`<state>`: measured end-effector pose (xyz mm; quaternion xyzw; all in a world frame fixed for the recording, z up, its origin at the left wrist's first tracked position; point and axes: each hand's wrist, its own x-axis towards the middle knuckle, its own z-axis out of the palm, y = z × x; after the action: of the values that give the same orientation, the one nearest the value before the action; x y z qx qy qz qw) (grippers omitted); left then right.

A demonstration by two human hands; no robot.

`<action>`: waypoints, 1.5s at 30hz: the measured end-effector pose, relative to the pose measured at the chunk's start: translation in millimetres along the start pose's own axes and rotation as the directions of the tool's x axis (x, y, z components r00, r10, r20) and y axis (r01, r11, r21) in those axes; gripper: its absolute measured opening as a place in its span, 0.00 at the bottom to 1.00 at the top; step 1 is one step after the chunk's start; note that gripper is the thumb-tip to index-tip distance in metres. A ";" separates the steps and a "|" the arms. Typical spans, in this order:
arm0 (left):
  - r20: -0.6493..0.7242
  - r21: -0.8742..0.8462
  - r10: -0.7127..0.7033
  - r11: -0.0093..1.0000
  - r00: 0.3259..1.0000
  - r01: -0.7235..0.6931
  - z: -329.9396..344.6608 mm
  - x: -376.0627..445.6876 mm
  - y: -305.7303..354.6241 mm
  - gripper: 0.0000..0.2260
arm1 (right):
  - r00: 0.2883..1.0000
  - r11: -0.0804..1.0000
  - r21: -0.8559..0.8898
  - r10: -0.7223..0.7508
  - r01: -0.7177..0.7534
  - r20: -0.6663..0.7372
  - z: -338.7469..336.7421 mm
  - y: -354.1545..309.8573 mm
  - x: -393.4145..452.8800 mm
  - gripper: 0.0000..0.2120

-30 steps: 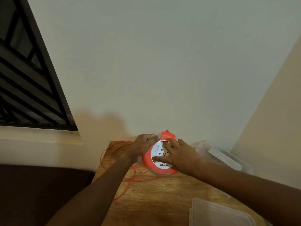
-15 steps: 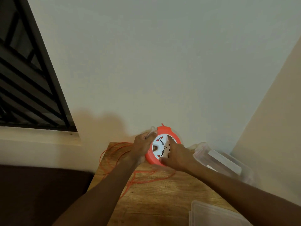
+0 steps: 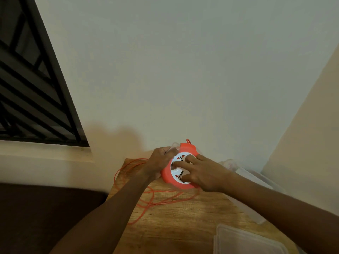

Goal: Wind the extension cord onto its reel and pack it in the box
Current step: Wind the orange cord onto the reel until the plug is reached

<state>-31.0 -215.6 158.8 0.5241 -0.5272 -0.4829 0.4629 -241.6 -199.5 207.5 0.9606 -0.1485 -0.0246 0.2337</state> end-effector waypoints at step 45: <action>-0.017 0.047 -0.002 0.999 1.000 0.003 -2.7 -9.0 -1.3 0.14 | 0.979 0.979 -0.103 0.183 -0.173 0.095 -13.5 -23.2 3.8 0.30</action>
<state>-28.0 -206.7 157.9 0.5394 -0.5338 -0.4667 0.4542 -230.1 -175.0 209.0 0.9287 -0.2446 -0.0604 0.2721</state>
